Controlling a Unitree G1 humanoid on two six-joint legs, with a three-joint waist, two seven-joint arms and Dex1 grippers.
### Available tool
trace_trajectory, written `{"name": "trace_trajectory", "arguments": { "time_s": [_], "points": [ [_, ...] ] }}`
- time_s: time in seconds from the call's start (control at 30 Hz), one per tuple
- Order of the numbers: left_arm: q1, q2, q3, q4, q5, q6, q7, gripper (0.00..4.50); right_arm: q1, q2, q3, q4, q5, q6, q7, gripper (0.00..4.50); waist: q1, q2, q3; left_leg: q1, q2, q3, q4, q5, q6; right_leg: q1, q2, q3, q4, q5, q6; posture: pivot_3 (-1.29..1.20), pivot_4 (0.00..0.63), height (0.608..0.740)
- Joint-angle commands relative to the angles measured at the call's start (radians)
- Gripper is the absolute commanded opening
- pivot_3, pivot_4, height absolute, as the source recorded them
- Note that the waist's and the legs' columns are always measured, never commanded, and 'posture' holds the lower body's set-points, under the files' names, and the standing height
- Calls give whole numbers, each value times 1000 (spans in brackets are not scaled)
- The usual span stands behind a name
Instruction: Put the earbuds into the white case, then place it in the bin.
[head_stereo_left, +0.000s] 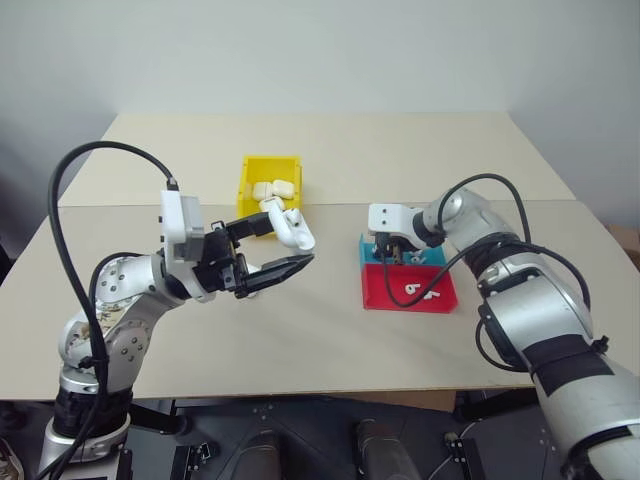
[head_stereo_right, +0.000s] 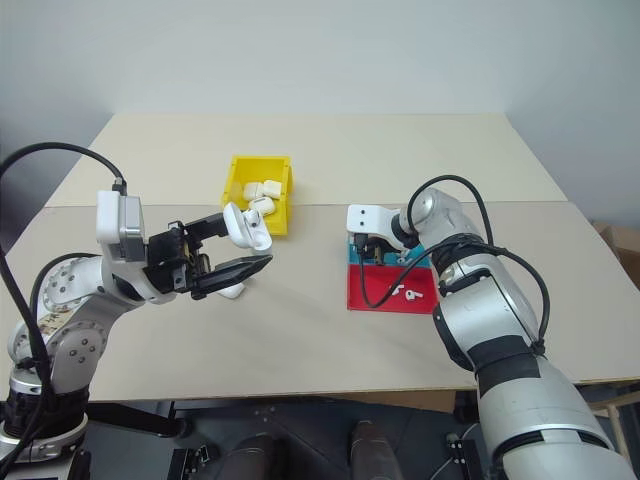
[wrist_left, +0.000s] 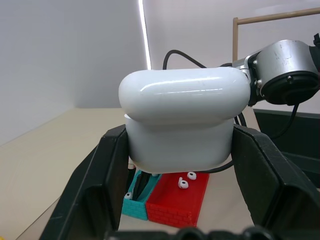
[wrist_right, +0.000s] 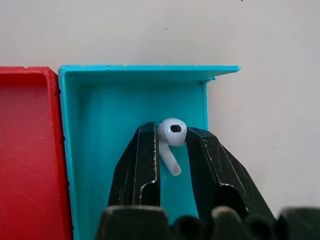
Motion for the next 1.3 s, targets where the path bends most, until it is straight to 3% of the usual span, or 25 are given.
{"name": "trace_trajectory", "arguments": {
  "time_s": [0.03, 0.2, 0.37, 0.53, 0.73, 0.83, 1.0, 1.3],
  "points": [
    [-27, 4, 8, -15, -20, -11, -13, 2785, -27, -25, -72, -24, 47, 62, 1, 618, 0, 0, 0, 0, 0, 0, 0, 0, 0, 0, 0, 0, 0, 0, 0, 0, 150, 740],
    [-56, -15, -19, 8, -40, 4, -36, 2785, -49, -76, -240, -157, 201, 254, 86, 618, 3, 0, 0, 0, 0, 0, 0, 0, 0, 0, 0, 0, 0, 0, 0, 0, 150, 740],
    [-112, -71, -72, 52, -35, -5, -60, 2785, 108, -146, -474, -684, 530, 754, 198, 618, 10, 0, 0, -1, 0, -2, 0, 0, 0, 0, 0, -1, -1, 0, 0, 0, 150, 740],
    [-159, -92, -107, 110, -30, -10, -116, 2785, 285, -139, -709, -1202, 859, 1231, 67, 618, 20, 0, 0, -3, 0, -3, -1, 0, 0, 0, 0, -2, -1, 0, 0, 0, 150, 740],
    [-223, -123, -142, 179, -24, -5, -166, 2785, 417, -40, -980, -1609, 1214, 1539, -158, 618, 26, 0, 0, -2, 0, -4, 0, 0, 0, 0, 1, -1, 0, 0, 0, 0, 150, 740],
    [-257, -146, -165, 217, -17, -5, -193, 2785, 465, 53, -1037, -1776, 1371, 1602, -309, 618, 25, 0, 0, -1, 0, -3, 0, 0, 0, 1, 1, -1, 0, 0, 0, 0, 150, 740],
    [-288, -184, -194, 250, -4, -7, -226, 2785, 524, 146, -1006, -1891, 1585, 1557, -536, 618, 21, 0, 0, -1, 0, -3, 0, 0, 0, 1, 2, 0, 0, 0, 1, 0, 150, 740],
    [-287, -197, -188, 260, 1, -9, -244, 2785, 656, 35, -867, -1927, 1728, 1396, -691, 618, 13, 0, 0, -2, 0, -4, 1, 0, 1, 1, 1, 0, -1, 0, 1, 0, 150, 740]
  ]
}}
